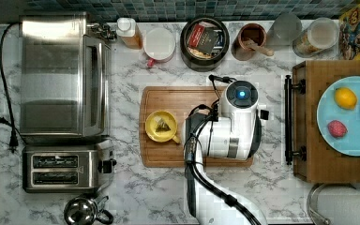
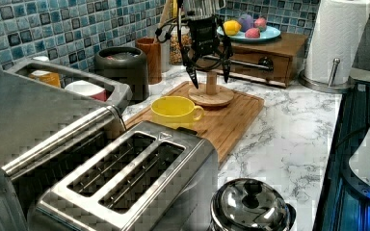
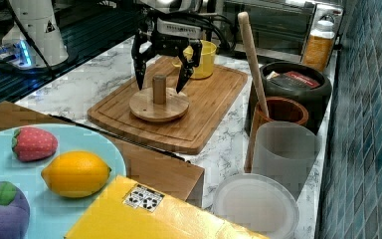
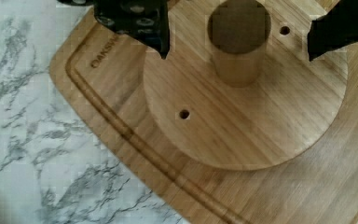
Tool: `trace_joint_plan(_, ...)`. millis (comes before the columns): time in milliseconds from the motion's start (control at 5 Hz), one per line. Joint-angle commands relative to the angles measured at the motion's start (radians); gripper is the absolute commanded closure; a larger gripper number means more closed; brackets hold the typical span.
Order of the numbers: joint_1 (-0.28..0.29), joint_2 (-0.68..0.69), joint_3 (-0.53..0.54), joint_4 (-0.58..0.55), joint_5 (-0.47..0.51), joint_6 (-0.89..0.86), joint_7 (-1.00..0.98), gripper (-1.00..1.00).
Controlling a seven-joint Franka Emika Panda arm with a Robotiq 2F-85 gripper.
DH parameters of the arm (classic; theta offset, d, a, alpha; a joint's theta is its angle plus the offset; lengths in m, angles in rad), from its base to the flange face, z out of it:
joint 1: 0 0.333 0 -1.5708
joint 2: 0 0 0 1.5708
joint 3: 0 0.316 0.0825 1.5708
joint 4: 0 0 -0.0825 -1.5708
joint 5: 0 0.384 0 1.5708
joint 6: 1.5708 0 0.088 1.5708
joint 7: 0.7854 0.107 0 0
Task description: Open the lid of the tea container.
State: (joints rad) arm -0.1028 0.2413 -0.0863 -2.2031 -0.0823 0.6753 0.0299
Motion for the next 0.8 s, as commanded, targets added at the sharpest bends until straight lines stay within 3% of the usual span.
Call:
trace_joint_plan(200,-0.018,-0.007,-0.008,0.085,0.031,0.011,0.001,-1.0)
trace_joint_plan(600,-0.03,-0.022,-0.021,0.059,0.039,0.029,-0.008,-1.0)
trace_joint_plan(800,-0.032,-0.012,-0.02,0.07,0.035,0.002,-0.012,-0.61)
